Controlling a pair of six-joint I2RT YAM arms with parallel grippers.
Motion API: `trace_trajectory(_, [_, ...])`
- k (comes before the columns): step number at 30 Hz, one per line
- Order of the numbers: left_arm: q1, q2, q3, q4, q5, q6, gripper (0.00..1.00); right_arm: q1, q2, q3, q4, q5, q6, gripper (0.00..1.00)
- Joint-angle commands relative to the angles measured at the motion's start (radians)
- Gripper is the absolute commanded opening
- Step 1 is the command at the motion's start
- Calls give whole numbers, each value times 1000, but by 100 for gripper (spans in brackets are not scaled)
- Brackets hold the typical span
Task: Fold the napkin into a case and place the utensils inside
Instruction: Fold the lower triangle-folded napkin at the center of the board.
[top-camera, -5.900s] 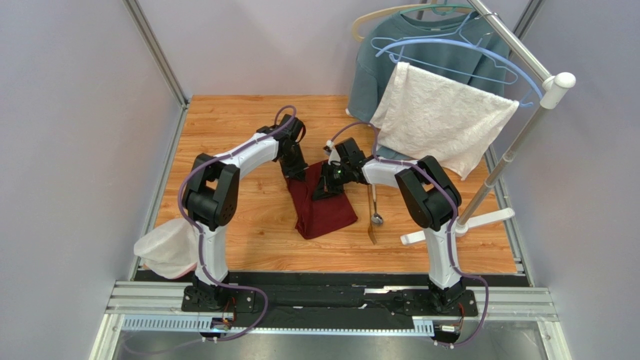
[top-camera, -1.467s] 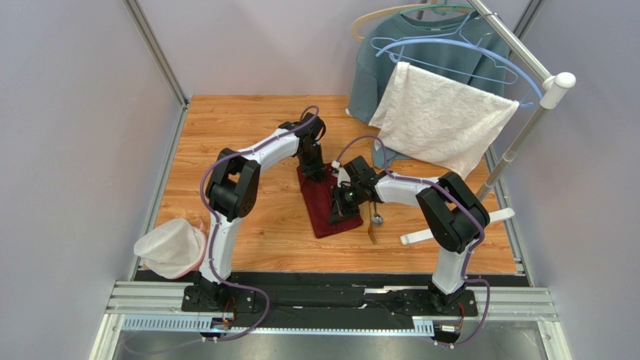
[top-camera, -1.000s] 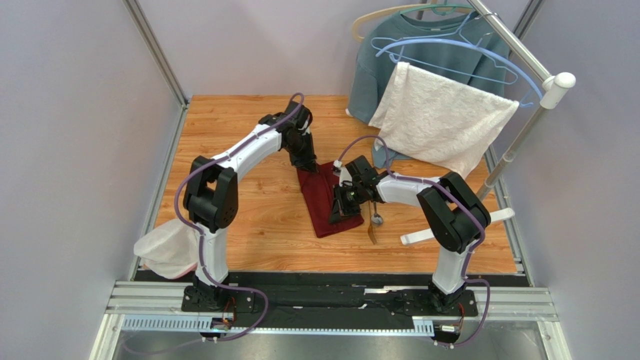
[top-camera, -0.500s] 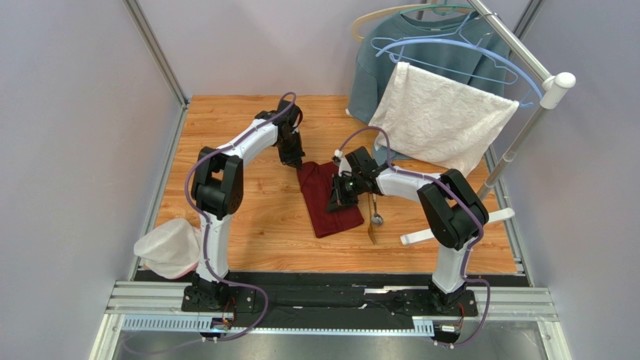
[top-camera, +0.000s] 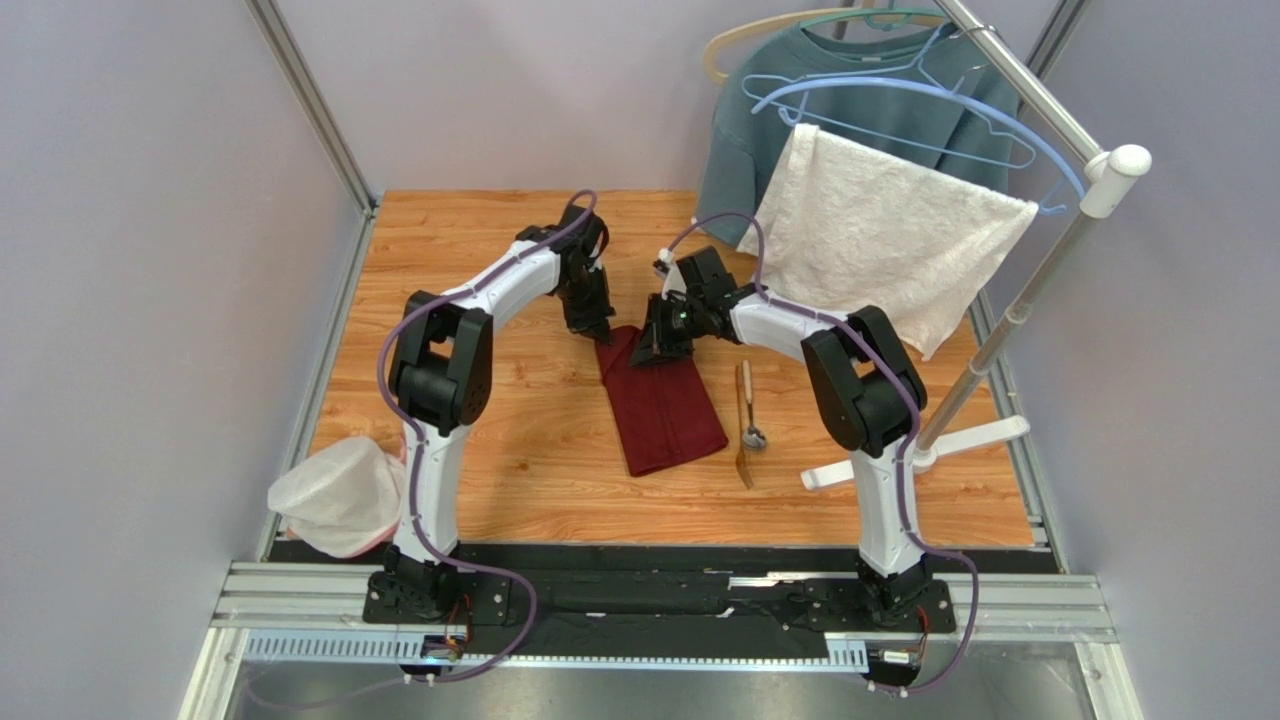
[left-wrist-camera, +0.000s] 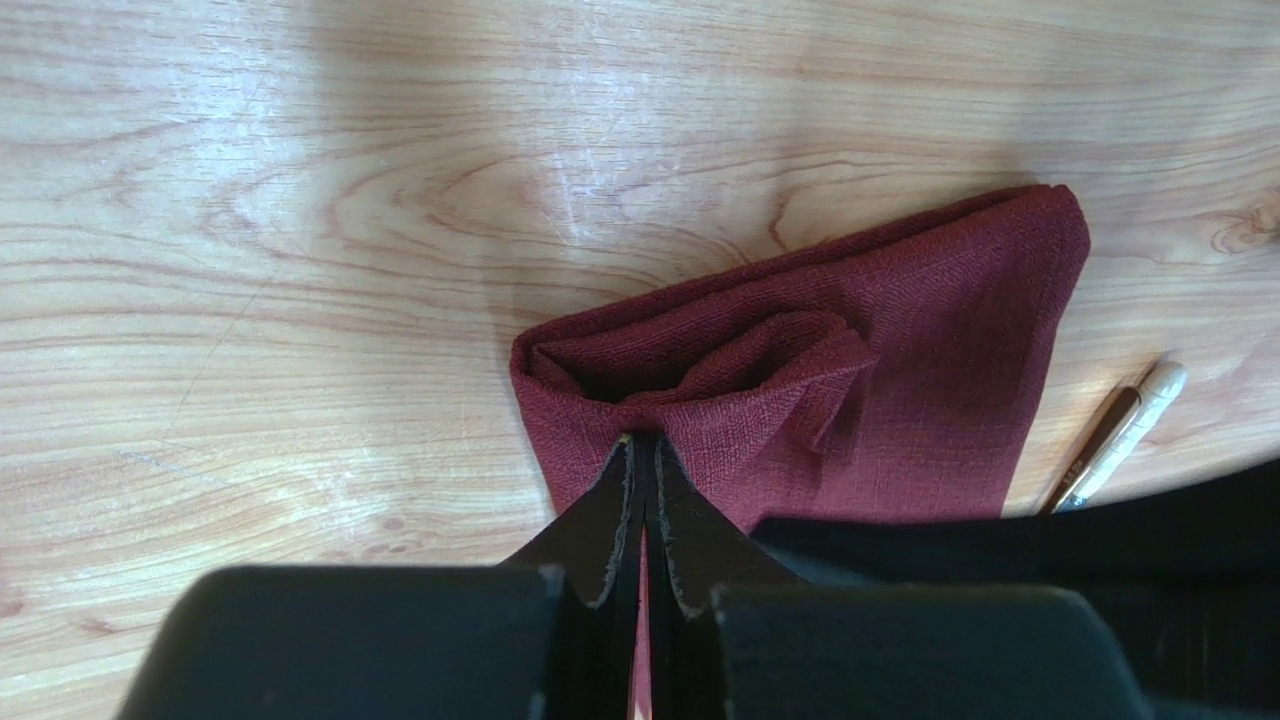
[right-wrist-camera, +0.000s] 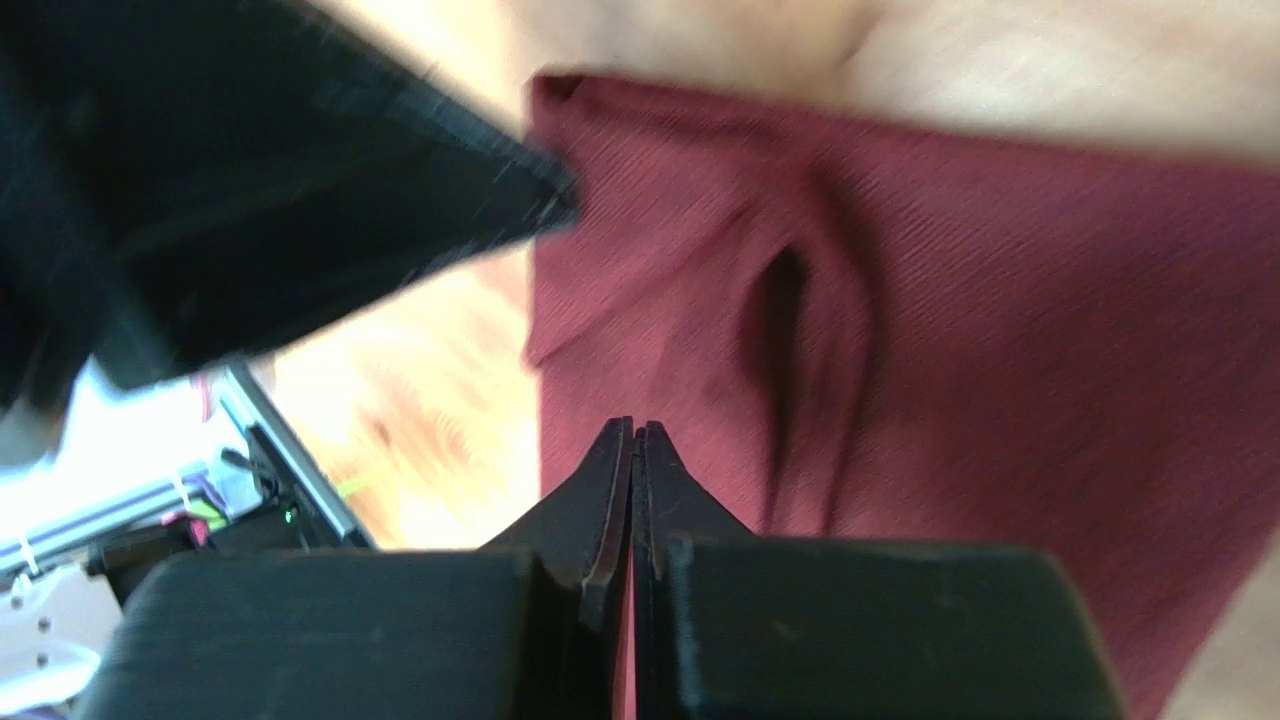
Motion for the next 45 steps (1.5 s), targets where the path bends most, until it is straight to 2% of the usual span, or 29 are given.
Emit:
trace_trajectory(1, [-5,-11,23,21,26,-9,1,-32,38,68,-4,-1,16,0])
trace_trajectory(12, [-13,-5,7,43,41,-23,1,-50,169,183,36,-35,66,0])
trace_trajectory(19, [-13,-13,22,41,26,-26,1,-49,198,165,177,-134,184,0])
trace_trajectory(22, [-13,-5,37,35,15,-20,5,-49,212,169,212,-145,220,0])
trace_trajectory(26, [-25,-23,42,18,-6,5,25,-69,181,153,202,-141,228,0])
trace_trajectory(29, [-51,-54,36,3,-91,28,34,-93,124,88,180,-135,211,0])
trace_trajectory(32, [-72,-57,48,-12,-169,49,36,-109,42,39,130,-118,171,4])
trace_trajectory(36, [-91,-19,109,-62,-207,69,36,-122,-25,18,30,-61,76,8])
trace_trajectory(45, [-112,56,224,-146,-266,79,37,-135,66,126,5,-56,59,9])
